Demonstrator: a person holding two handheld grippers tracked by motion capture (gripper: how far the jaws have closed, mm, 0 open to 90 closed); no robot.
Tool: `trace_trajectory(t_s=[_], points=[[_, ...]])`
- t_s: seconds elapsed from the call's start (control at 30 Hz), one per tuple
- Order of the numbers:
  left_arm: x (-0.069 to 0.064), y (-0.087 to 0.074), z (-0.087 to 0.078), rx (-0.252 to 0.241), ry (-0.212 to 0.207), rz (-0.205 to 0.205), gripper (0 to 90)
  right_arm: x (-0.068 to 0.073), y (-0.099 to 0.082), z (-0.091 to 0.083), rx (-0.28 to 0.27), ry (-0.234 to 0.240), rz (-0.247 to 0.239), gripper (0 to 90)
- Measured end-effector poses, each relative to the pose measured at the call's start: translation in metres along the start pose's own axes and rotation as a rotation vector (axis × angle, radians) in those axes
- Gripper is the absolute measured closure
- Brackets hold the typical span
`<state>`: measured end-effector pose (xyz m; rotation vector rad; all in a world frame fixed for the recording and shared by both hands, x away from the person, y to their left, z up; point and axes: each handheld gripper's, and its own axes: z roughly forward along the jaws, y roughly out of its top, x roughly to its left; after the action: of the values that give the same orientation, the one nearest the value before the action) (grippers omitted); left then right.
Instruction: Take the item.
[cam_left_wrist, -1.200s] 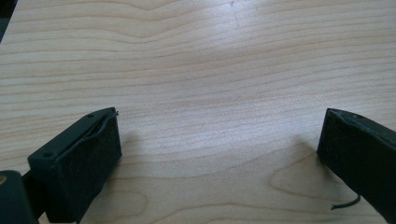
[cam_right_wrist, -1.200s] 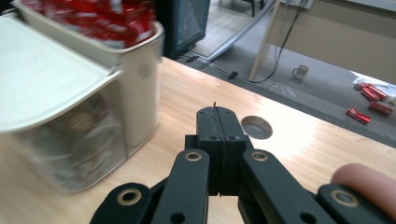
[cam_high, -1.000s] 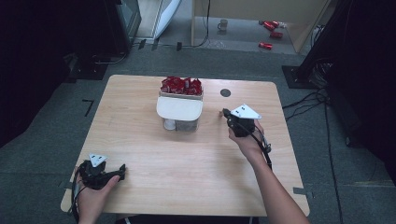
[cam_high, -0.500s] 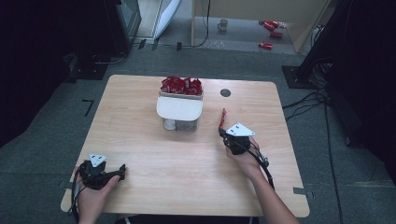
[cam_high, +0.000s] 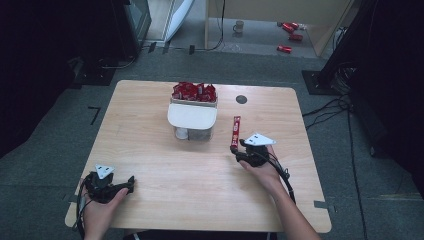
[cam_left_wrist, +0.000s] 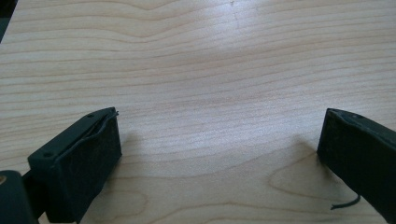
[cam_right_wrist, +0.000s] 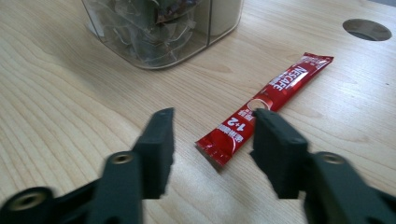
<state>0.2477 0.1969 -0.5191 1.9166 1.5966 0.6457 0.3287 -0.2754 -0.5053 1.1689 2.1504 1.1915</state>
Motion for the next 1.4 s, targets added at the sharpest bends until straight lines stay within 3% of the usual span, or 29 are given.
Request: trace_trajectory(t_s=[0.27,0.47,0.77,0.93,1.2,1.4], points=[[0.000,0.000,0.000,0.000,0.000,0.000,0.0,-0.007,-0.003,-0.016,0.012,-0.051,0.048,14.9],[0.000,0.000,0.000,0.000,0.000,0.000,0.0,-0.022,-0.013,-0.032,0.026,-0.101,0.096,1.2],[0.000,0.000,0.000,0.001,0.000,0.000,0.0,-0.041,-0.033,-0.055,0.037,-0.152,0.147,0.0],[0.000,0.000,0.000,0.001,0.000,0.000,0.0,-0.048,-0.047,-0.064,0.070,-0.178,0.155,0.0],[0.000,0.000,0.000,0.001,0.000,0.000,0.0,-0.062,-0.071,-0.079,0.124,-0.226,0.217,0.0],[0.000,0.000,0.000,0.000,0.000,0.000,0.0,-0.064,-0.080,-0.090,0.170,-0.273,0.239,0.0]])
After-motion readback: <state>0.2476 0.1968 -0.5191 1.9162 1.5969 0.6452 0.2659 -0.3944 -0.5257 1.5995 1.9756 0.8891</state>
